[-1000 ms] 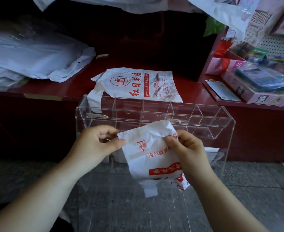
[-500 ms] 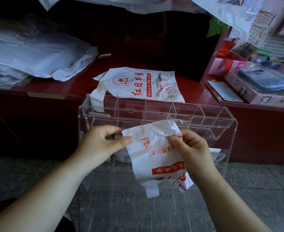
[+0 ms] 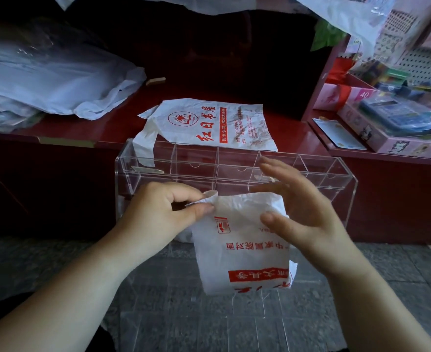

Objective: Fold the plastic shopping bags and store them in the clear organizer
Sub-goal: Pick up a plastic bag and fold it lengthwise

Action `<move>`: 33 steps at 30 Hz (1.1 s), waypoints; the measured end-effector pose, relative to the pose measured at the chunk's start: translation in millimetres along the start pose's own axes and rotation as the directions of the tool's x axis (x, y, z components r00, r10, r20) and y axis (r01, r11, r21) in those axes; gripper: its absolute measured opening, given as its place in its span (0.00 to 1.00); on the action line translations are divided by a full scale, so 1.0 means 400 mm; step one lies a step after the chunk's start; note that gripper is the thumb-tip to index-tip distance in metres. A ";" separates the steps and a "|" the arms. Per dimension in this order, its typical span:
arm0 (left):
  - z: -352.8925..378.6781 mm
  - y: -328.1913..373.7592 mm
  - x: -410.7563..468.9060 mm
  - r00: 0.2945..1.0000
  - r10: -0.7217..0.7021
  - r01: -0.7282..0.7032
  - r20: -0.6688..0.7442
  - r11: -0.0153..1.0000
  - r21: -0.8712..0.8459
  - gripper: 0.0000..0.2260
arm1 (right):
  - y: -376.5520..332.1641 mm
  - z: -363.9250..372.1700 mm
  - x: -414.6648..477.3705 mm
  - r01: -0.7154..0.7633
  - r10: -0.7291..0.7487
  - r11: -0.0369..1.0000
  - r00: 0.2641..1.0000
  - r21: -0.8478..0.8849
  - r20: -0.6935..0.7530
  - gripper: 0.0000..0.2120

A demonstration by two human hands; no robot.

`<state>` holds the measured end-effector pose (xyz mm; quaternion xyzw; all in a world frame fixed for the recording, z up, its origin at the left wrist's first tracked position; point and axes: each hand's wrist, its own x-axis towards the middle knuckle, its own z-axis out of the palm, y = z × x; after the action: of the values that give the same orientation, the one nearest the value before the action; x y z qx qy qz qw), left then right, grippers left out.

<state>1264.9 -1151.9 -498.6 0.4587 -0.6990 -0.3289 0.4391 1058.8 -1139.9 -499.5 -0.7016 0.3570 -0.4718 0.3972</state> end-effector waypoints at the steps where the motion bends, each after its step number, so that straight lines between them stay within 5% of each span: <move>1: -0.001 0.009 -0.001 1.000 0.020 -0.020 -0.002 1.000 0.006 0.15 | -0.012 -0.001 0.001 0.012 -0.011 0.999 1.000 -0.032 0.021 0.19; 7: -0.024 0.056 -0.017 0.994 0.088 -0.088 -0.070 0.996 0.012 0.18 | -0.072 -0.013 -0.006 0.076 -0.054 0.914 0.996 -0.400 0.066 0.14; 11: -0.028 0.096 -0.040 0.991 0.073 -0.080 -0.112 0.995 -0.053 0.18 | -0.144 -0.036 -0.010 -0.008 0.014 0.821 1.000 -0.570 0.006 0.07; 19: -0.048 0.199 -0.057 0.974 0.062 -0.118 -0.218 0.960 -0.254 0.17 | -0.244 -0.018 -0.024 -0.097 0.043 0.977 0.961 -0.189 -0.273 0.13; 25: -0.089 0.216 -0.068 0.979 0.061 -0.117 -0.193 0.947 -0.298 0.17 | -0.325 -0.033 -0.036 -0.028 0.018 0.824 1.000 -0.566 -0.023 0.13; 33: -0.115 0.200 -0.065 0.996 0.005 0.014 0.094 0.981 -0.195 0.18 | -0.350 0.000 -0.013 -0.031 0.021 0.852 0.999 -0.523 -0.025 0.18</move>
<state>1283.8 -1101.1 -419.5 0.3990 -0.6820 -0.4183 0.4481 1075.0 -1075.2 -376.3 -0.7739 0.4847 -0.3582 0.1946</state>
